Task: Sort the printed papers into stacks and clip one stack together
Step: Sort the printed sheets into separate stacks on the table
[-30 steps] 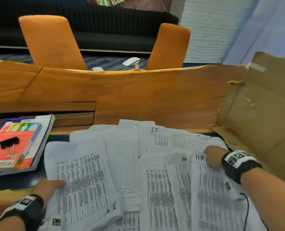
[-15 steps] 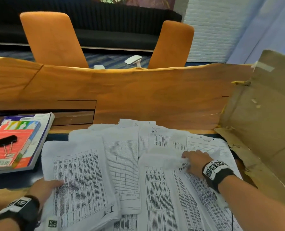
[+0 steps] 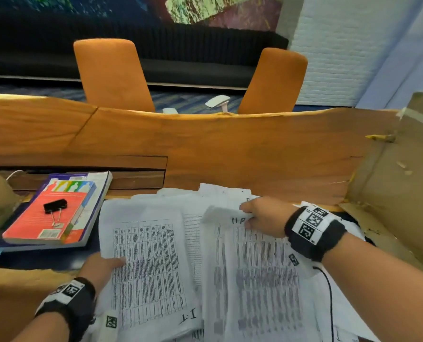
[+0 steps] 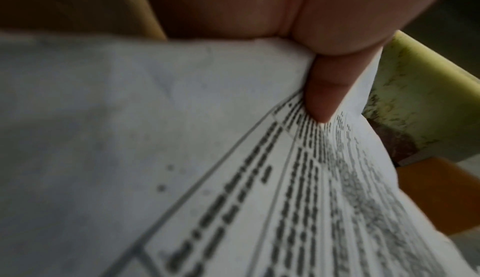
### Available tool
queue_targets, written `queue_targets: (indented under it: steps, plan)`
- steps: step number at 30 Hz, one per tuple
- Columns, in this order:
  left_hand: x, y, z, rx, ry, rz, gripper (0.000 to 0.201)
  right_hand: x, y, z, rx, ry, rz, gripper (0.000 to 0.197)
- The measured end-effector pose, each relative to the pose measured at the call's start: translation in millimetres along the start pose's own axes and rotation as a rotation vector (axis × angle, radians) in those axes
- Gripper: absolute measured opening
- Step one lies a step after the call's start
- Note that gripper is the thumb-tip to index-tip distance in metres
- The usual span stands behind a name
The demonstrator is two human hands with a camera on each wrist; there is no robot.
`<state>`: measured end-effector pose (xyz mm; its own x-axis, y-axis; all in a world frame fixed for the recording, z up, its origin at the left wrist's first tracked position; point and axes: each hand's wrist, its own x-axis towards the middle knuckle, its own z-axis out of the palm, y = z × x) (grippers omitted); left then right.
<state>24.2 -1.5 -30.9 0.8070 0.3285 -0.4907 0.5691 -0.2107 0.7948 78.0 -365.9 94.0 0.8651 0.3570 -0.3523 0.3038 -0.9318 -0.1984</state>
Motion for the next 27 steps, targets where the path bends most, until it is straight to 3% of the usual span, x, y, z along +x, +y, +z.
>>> queue_targets:
  steps: [4, 7, 9, 11, 14, 17, 19, 20, 22, 24, 25, 27]
  plan:
    - [-12, 30, -5, 0.056, -0.058, 0.165, 0.012, 13, -58, -33, -0.043, -0.004, -0.171, 0.014]
    - [-28, 57, -3, 0.090, -0.137, 0.284, 0.005, 25, -94, -45, -0.089, 0.098, -0.282, 0.013]
    - [-33, 69, -5, 0.171, -0.158, 0.380, 0.027, 33, -107, -51, -0.126, 0.208, -0.308, 0.026]
    - [-38, 76, -6, 0.198, -0.190, 0.440, 0.039, 36, -113, -57, -0.098, 0.261, -0.287, 0.030]
    - [-47, 82, -7, 0.147, -0.210, 0.462, 0.046, 38, -113, -60, -0.046, 0.304, -0.259, 0.020]
    - [-59, 85, -4, -0.043, -0.241, 0.416, 0.053, 35, -110, -63, -0.031, 0.324, -0.247, 0.020]
    - [-66, 84, 0, -0.049, -0.285, 0.467, 0.063, 34, -107, -65, -0.011, 0.341, -0.243, 0.013]
    - [-67, 82, 6, 0.008, -0.273, 0.493, 0.057, 33, -107, -66, -0.010, 0.350, -0.235, 0.007]
    - [-66, 75, 18, 0.065, -0.182, 0.485, 0.039, 32, -108, -64, -0.018, 0.362, -0.220, 0.013]
    - [-63, 72, 29, 0.036, -0.092, 0.478, 0.032, 29, -108, -61, 0.032, 0.424, -0.195, 0.014]
    - [-63, 71, 32, 0.028, -0.071, 0.479, 0.029, 27, -105, -59, 0.094, 0.490, -0.172, 0.012]
    - [-61, 69, 32, 0.004, -0.061, 0.475, 0.024, 24, -90, -47, 0.320, 0.675, -0.030, 0.034]
